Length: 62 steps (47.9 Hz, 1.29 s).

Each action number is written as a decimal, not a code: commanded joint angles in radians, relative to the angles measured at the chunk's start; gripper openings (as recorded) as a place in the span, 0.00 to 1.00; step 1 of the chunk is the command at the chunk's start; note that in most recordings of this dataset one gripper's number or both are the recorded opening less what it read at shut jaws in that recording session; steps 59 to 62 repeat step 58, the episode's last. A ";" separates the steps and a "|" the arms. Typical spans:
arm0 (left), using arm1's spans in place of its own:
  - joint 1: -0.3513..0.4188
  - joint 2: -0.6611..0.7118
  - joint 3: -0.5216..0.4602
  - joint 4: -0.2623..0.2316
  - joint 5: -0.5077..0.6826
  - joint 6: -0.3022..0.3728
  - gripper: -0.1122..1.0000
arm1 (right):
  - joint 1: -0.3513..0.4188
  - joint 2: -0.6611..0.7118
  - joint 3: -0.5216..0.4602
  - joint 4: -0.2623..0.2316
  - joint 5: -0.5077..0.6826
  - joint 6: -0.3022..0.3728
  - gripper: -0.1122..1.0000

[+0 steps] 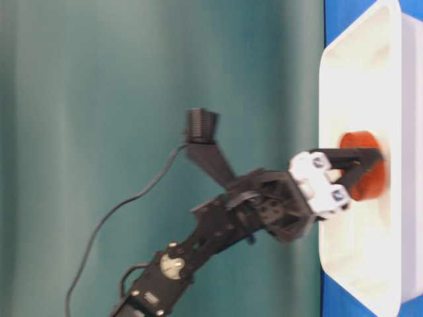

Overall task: Place one roll of tape in the white case with the left arm.
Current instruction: 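Lift the tape roll with the left gripper and carry it over the white tray, then lower the tape roll into the tray and open the left gripper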

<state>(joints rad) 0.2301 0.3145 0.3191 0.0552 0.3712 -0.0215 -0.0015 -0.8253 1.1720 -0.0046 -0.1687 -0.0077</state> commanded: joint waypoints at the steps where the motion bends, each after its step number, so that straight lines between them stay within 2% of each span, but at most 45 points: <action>1: 0.002 -0.012 -0.011 0.003 -0.009 -0.002 0.34 | -0.002 0.003 -0.017 0.000 -0.005 0.000 0.00; 8: 0.000 -0.014 -0.012 0.002 -0.018 -0.002 0.34 | -0.002 0.006 -0.017 0.000 -0.005 0.000 0.00; 10: -0.002 -0.014 -0.012 0.002 -0.018 -0.002 0.38 | -0.002 0.008 -0.015 0.000 -0.005 0.000 0.00; 17: -0.003 -0.038 -0.011 0.002 -0.009 0.000 0.76 | -0.002 0.009 -0.017 0.000 -0.006 0.000 0.00; 20: -0.003 -0.066 -0.005 0.000 -0.002 -0.003 0.86 | -0.002 0.011 -0.017 0.000 -0.005 0.000 0.00; 29: -0.017 -0.199 0.038 -0.005 0.026 -0.012 0.74 | -0.002 0.011 -0.017 0.000 -0.005 0.000 0.00; 42: -0.080 -0.407 0.150 -0.006 -0.005 -0.015 0.74 | -0.002 0.008 -0.018 0.000 -0.009 -0.002 0.00; 58: -0.161 -0.601 0.333 -0.011 -0.279 -0.018 0.74 | -0.002 0.008 -0.020 0.000 -0.011 -0.002 0.00; 62: -0.161 -0.601 0.333 -0.011 -0.279 -0.018 0.74 | -0.002 0.008 -0.020 0.000 -0.011 -0.002 0.00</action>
